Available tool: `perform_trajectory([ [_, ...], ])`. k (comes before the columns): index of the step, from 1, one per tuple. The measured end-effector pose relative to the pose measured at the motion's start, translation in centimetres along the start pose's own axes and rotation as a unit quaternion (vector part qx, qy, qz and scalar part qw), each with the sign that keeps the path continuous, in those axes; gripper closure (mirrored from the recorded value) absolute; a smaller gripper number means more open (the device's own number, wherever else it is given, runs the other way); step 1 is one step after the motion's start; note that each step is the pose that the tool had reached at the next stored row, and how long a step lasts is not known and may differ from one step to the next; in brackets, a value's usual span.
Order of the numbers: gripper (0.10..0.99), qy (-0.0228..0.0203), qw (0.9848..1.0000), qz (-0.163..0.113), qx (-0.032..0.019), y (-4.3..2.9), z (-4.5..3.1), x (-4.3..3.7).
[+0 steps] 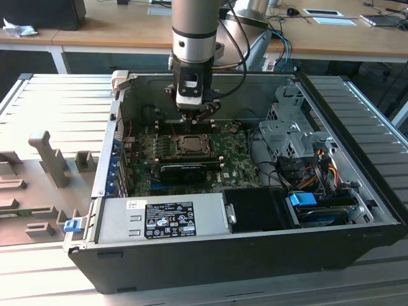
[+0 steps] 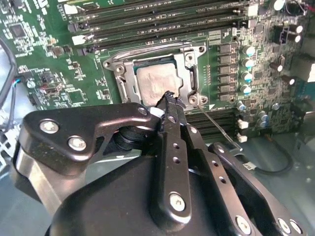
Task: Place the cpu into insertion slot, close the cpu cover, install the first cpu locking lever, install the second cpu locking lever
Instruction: 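Install the first cpu locking lever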
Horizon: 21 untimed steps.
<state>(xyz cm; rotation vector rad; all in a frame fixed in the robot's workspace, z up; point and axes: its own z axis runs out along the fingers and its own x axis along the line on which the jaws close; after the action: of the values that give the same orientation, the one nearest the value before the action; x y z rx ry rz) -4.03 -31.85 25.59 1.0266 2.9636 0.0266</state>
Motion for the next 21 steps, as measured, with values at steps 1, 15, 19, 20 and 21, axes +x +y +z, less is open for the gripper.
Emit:
perform_trajectory([
  [1, 0.98, 0.0002, 0.9999, -0.012, 0.0, 0.0, 0.0, 0.0],
  [15, 0.98, 0.002, 0.9934, -0.114, 0.0001, 0.0, 0.0, 0.0],
  [19, 0.98, 0.0027, 0.9883, -0.152, 0.0001, 0.0, 0.0, 0.0],
  [20, 0.98, 0.0028, 0.9871, -0.16, 0.0001, 0.0, 0.0, 0.0],
  [21, 0.98, 0.0029, 0.9865, -0.164, 0.0001, 0.0, 0.0, 0.0],
])
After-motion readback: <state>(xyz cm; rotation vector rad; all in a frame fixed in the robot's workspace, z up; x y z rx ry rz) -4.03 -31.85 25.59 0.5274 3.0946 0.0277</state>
